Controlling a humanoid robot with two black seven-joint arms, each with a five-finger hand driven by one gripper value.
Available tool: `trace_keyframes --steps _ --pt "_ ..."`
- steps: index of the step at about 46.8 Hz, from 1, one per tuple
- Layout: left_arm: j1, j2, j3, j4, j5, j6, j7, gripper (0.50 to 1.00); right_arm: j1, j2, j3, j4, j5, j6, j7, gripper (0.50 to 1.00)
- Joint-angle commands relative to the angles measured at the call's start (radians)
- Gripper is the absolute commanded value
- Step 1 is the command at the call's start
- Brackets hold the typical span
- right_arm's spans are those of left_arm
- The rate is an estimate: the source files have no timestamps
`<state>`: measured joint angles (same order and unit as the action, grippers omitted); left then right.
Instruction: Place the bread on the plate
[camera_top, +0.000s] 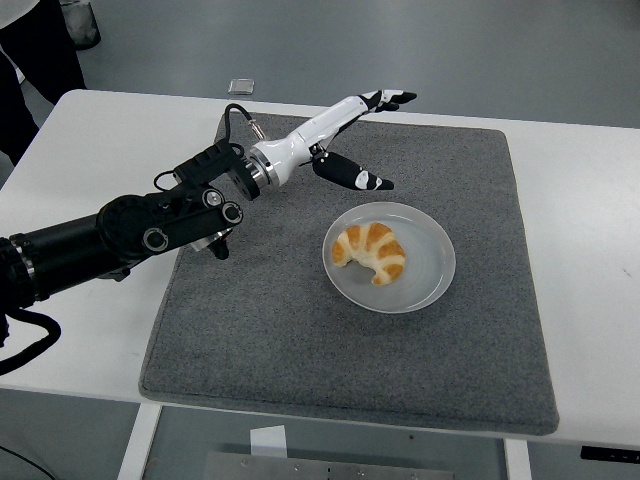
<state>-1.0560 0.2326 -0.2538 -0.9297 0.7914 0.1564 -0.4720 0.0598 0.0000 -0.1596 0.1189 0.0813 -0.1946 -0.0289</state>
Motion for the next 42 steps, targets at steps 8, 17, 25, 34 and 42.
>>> trace_keyframes --steps 8,17,25,34,42 --pt "-0.101 0.048 -0.019 0.075 -0.334 -0.162 0.004 0.992 0.000 0.000 0.000 -0.001 0.000 0.001 0.000 0.952" --pt "-0.171 0.048 -0.022 0.265 -0.546 -0.328 0.073 0.992 0.000 0.000 -0.001 -0.001 0.000 0.001 0.000 0.952" --pt "-0.191 0.045 -0.021 0.429 -0.695 -0.469 0.122 0.992 0.000 0.000 -0.001 -0.001 0.000 0.001 0.001 0.952" --pt "-0.194 0.037 -0.022 0.522 -0.738 -0.537 0.153 0.992 0.000 0.000 -0.001 0.001 0.000 0.001 0.001 0.952" --pt "-0.183 0.042 -0.024 0.528 -0.801 -0.575 0.155 0.992 0.000 0.000 -0.001 -0.001 0.000 0.003 0.000 0.952"
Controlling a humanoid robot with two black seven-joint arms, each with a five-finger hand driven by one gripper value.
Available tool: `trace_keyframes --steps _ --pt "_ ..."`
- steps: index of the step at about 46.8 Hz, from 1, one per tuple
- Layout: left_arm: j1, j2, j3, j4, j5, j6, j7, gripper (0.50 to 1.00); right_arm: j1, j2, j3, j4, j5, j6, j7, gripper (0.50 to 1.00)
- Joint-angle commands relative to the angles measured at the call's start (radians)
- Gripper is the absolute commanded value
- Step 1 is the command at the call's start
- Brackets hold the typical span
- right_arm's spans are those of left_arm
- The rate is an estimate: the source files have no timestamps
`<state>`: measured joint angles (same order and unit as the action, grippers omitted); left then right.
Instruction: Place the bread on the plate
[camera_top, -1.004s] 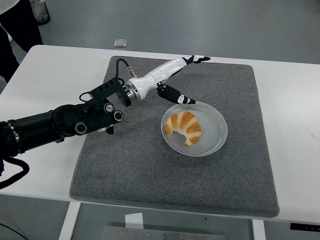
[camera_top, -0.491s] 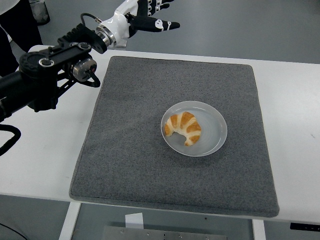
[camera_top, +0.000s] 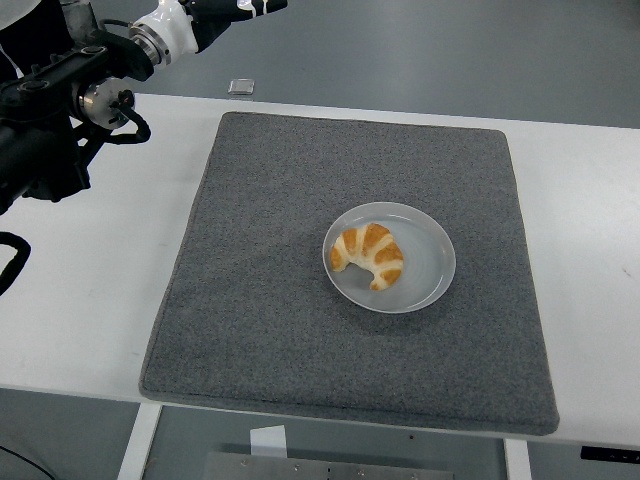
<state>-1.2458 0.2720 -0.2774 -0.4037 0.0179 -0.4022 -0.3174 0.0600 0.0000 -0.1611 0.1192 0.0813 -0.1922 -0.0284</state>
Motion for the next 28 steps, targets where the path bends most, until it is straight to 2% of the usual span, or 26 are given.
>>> trace_keyframes --steps 1,9,17,23,28 --pt "0.008 0.003 0.000 0.002 -0.038 -0.023 0.000 0.992 0.000 0.000 0.000 0.000 0.000 0.001 0.001 0.952" --pt "0.020 0.001 -0.011 0.023 -0.136 -0.058 -0.002 0.992 0.000 0.000 0.000 -0.001 0.000 0.001 -0.001 0.952" --pt "0.086 -0.005 -0.097 0.054 -0.187 -0.121 -0.005 0.992 0.000 0.000 0.000 -0.001 0.000 -0.001 -0.001 0.952" --pt "0.134 -0.010 -0.174 0.054 -0.182 -0.122 -0.005 0.992 0.000 0.000 0.000 -0.001 0.000 0.001 -0.001 0.952" --pt "0.144 -0.016 -0.177 0.054 -0.176 -0.122 -0.006 0.992 0.000 0.000 0.000 0.000 0.000 0.001 0.001 0.952"
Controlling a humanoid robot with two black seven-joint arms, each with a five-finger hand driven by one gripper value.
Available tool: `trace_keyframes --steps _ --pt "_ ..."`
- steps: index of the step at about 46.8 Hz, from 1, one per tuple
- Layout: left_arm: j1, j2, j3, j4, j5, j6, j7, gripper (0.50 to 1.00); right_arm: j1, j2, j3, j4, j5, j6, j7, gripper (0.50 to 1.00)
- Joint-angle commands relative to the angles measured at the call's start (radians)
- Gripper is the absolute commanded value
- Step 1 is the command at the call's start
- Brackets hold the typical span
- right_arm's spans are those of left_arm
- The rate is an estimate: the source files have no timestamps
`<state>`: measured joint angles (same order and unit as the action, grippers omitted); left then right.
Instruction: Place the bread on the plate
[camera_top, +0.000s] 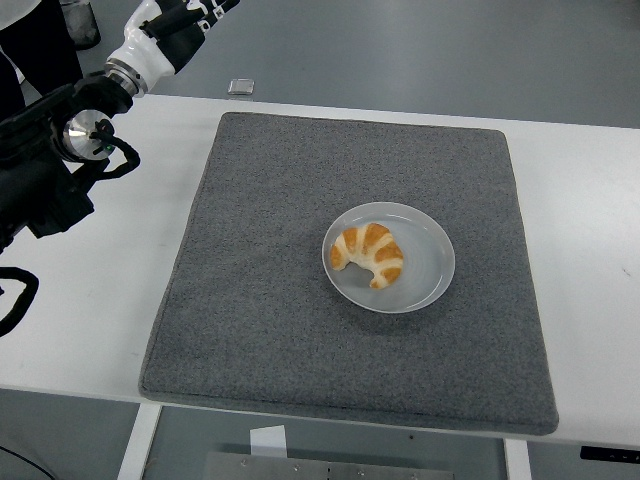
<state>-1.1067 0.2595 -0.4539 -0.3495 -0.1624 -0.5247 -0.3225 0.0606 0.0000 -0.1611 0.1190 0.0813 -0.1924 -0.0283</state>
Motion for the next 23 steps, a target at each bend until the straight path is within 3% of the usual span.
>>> trace_keyframes --steps 1,23 --pt "0.005 -0.005 0.001 0.000 0.004 0.000 -0.001 0.992 -0.001 0.000 0.000 0.001 0.000 0.001 0.001 0.952" --pt "0.033 -0.062 0.040 0.014 0.009 0.008 0.000 0.992 -0.001 0.000 0.000 0.001 0.000 -0.001 0.001 0.952"
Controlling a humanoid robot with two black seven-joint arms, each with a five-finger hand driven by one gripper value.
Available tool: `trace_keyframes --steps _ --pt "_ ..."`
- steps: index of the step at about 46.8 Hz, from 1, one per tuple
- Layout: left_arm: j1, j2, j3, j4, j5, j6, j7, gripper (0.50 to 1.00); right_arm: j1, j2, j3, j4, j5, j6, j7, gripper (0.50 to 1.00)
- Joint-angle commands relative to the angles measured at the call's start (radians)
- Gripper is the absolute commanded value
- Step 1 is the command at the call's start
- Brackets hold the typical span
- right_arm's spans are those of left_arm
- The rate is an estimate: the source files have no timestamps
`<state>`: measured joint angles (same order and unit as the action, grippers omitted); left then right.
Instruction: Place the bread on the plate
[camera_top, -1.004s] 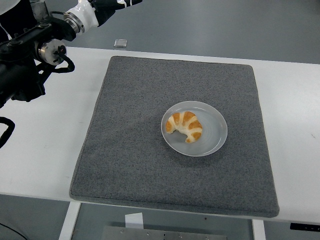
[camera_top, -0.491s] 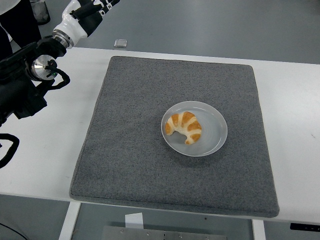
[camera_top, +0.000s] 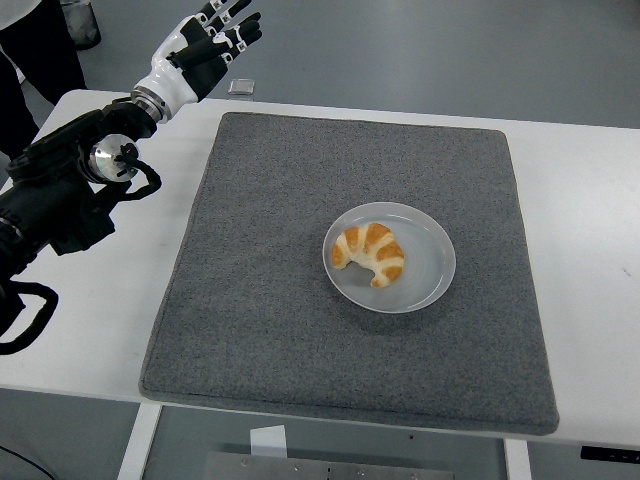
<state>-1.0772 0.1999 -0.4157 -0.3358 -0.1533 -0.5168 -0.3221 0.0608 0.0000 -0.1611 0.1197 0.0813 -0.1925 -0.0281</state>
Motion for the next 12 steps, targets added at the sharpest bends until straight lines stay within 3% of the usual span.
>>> trace_keyframes --steps 1,12 --pt "0.003 -0.002 0.002 0.000 0.000 0.000 0.000 0.992 -0.001 0.000 0.000 0.000 0.000 -0.001 -0.001 0.952" --pt "0.005 -0.002 0.002 0.014 0.000 0.001 0.000 0.992 -0.001 0.000 -0.002 0.003 -0.003 -0.001 0.002 0.952"
